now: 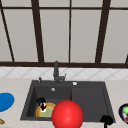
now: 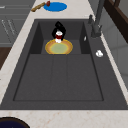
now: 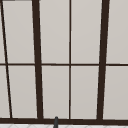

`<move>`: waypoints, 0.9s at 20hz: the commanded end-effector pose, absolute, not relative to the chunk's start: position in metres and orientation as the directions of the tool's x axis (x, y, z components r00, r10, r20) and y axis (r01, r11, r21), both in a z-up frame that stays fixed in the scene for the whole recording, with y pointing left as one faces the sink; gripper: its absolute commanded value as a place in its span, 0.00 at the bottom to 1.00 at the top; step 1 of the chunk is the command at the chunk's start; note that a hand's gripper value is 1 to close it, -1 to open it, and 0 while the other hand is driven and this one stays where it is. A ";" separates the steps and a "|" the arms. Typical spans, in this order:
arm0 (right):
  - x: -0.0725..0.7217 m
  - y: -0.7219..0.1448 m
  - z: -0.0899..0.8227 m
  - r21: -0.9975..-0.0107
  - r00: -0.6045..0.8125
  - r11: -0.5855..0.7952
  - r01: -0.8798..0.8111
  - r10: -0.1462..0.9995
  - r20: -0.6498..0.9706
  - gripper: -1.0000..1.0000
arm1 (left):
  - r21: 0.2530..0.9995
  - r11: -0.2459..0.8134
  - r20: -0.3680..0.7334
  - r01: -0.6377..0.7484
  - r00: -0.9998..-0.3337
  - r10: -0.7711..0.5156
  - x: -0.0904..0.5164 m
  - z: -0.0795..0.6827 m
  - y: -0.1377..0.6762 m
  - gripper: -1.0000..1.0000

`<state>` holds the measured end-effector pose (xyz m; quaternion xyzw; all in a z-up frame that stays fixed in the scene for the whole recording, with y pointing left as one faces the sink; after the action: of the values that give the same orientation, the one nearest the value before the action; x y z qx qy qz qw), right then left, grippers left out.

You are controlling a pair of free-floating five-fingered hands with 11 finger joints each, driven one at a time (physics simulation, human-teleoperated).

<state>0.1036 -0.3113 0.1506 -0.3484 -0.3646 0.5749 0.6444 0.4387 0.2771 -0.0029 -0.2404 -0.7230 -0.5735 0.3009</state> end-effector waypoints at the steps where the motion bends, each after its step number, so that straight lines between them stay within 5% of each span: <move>1: 0.104 -0.311 0.151 -0.868 0.073 0.096 -0.487 0.995 0.069 0.50 | 0.691 0.231 0.710 0.685 -0.703 -0.042 0.440 0.021 0.283 1.00; 18: 0.104 -0.311 0.151 -0.868 0.073 0.096 -0.487 0.995 0.069 0.50 | 0.694 0.233 0.709 0.681 -0.703 -0.057 0.426 0.135 0.315 1.00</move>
<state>0.1036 -0.3113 0.1506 -0.3484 -0.3646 0.5749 0.6444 0.4277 0.3073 0.1191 -0.2321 -0.7190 -0.5791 0.3065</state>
